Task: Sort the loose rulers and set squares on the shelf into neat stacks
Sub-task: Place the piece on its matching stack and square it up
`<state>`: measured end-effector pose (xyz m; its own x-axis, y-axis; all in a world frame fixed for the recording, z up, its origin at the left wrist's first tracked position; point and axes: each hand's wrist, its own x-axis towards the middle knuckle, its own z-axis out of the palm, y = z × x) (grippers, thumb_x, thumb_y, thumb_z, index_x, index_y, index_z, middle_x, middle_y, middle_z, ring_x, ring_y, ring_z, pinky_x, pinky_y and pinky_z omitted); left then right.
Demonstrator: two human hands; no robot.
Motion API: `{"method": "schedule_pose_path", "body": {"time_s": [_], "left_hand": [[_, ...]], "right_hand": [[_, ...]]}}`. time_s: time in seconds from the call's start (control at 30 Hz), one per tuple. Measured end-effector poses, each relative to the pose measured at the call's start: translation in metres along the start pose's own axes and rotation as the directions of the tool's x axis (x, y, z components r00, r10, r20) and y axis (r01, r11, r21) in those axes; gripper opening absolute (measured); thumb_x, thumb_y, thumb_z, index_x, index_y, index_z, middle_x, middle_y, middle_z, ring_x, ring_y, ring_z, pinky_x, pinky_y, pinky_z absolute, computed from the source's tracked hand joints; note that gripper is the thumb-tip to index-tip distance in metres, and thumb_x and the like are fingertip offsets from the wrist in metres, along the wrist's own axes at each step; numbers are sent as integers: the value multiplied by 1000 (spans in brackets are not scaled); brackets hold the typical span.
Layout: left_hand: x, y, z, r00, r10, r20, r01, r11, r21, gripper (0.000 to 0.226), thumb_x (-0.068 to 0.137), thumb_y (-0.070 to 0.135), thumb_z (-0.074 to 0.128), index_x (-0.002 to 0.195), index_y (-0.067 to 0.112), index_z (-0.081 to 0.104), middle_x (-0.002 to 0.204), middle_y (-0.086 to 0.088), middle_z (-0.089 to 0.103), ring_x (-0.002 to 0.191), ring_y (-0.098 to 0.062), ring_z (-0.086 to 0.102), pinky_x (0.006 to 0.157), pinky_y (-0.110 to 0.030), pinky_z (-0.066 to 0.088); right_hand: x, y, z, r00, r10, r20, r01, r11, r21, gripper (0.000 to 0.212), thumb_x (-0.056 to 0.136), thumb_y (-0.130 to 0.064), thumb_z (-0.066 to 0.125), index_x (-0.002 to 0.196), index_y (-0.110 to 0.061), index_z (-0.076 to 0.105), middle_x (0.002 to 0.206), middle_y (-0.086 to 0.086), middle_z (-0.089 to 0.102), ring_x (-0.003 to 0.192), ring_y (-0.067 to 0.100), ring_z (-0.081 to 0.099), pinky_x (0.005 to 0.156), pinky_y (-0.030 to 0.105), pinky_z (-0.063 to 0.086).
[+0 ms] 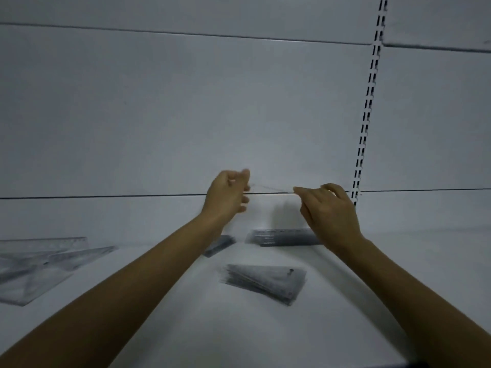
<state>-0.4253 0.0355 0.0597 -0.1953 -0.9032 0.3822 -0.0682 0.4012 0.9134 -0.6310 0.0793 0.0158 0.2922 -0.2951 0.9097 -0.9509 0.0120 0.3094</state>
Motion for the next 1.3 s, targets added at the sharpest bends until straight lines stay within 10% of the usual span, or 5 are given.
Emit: {"method": "schedule_pose_path", "body": {"time_s": [0.3, 0.6, 0.77, 1.03, 1.3], "left_hand": [[-11, -70, 19, 935, 196, 295, -349, 643, 682, 27, 96, 36, 44, 101, 24, 68, 106, 4, 66, 93, -16, 60, 78, -30, 49], [-12, -73, 23, 946, 83, 312, -296, 613, 733, 36, 98, 39, 37, 104, 20, 66, 95, -2, 68, 81, -18, 59, 69, -28, 43], [-8, -73, 27, 948, 71, 310, -284, 630, 723, 35, 98, 38, 39, 101, 18, 67, 93, -3, 67, 80, -18, 58, 67, -26, 38], [-13, -69, 15, 923, 134, 361, -356, 653, 668, 37, 91, 54, 46, 105, 26, 67, 105, 5, 66, 95, -14, 60, 81, -32, 47], [-37, -38, 7, 600, -118, 791, -381, 827, 413, 43, 59, 50, 80, 96, 42, 62, 117, 21, 60, 112, 2, 53, 96, -20, 43]], "right_hand": [[-31, 19, 17, 692, 173, 700, -49, 980, -194, 10, 77, -17, 66, 81, -25, 68, 78, -4, 67, 67, 18, 59, 65, 26, 31], [-46, 25, 22, 661, 358, 659, -529, 846, 70, 20, 84, -30, 56, 94, -22, 72, 96, 3, 64, 81, 23, 59, 74, 34, 49], [-53, 34, 26, 485, 581, 654, -730, 680, -63, 44, 77, -40, 65, 116, -20, 60, 113, 8, 60, 102, 27, 57, 91, 43, 47], [-51, 29, 24, 493, 584, 645, -745, 666, -35, 43, 76, -37, 67, 116, -20, 61, 111, 9, 61, 102, 28, 56, 91, 41, 45], [-44, 15, 10, 630, 518, 579, -693, 711, 119, 36, 82, -43, 65, 110, -22, 64, 115, 3, 61, 109, 21, 53, 92, 37, 37]]}}
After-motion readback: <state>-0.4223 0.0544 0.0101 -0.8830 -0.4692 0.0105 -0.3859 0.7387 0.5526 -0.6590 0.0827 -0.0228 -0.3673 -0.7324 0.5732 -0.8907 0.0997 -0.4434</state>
